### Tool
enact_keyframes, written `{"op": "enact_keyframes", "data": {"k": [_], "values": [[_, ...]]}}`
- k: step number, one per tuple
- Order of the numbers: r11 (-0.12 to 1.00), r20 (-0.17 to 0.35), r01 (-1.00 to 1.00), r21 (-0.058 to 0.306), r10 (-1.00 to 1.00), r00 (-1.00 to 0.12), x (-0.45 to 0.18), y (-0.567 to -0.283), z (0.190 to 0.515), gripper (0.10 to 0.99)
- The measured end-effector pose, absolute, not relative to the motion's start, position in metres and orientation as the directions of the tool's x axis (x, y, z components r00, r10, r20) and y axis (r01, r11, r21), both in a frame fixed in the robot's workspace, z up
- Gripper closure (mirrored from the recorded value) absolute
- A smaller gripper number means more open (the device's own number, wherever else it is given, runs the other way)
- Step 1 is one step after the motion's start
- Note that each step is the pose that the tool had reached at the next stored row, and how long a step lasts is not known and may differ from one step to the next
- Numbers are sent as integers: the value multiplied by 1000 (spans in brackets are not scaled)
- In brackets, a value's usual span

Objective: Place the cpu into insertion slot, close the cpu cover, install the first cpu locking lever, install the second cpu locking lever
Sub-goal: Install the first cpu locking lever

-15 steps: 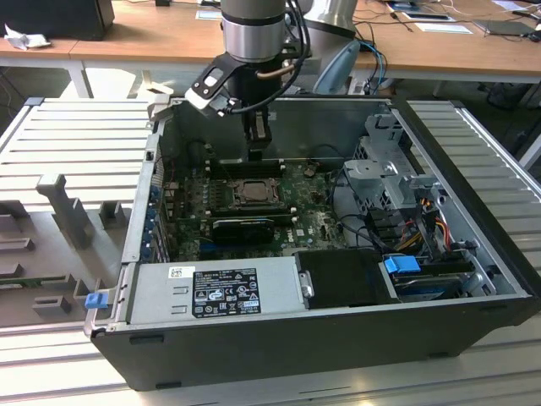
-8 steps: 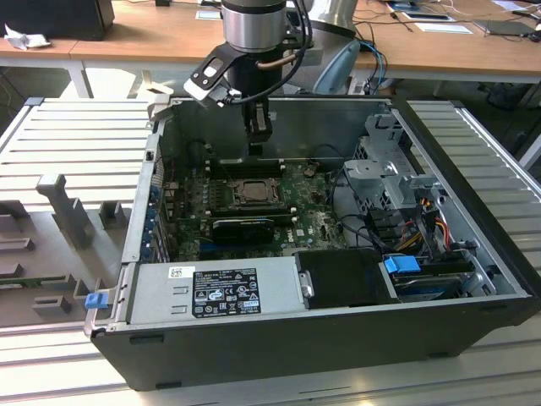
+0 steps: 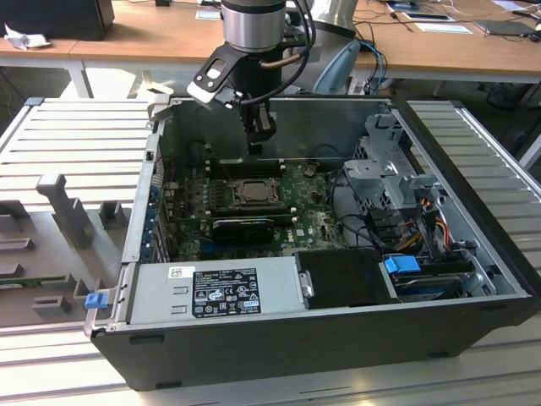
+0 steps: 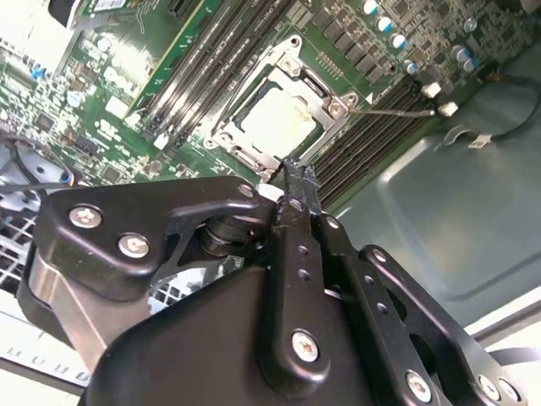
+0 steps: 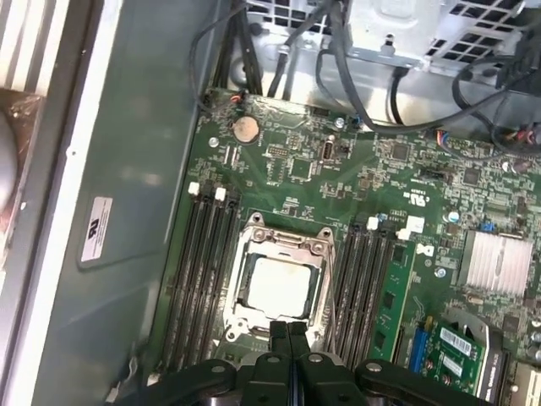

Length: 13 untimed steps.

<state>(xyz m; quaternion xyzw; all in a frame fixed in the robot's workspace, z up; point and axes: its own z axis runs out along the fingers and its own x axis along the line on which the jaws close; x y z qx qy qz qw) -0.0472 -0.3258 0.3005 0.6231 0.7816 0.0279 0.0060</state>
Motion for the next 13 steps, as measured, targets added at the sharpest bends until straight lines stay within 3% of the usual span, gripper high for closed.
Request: {"op": "enact_keyframes", "data": {"k": [13], "values": [[366,24,929,50,930,-368,-49,-325,300,980]]}}
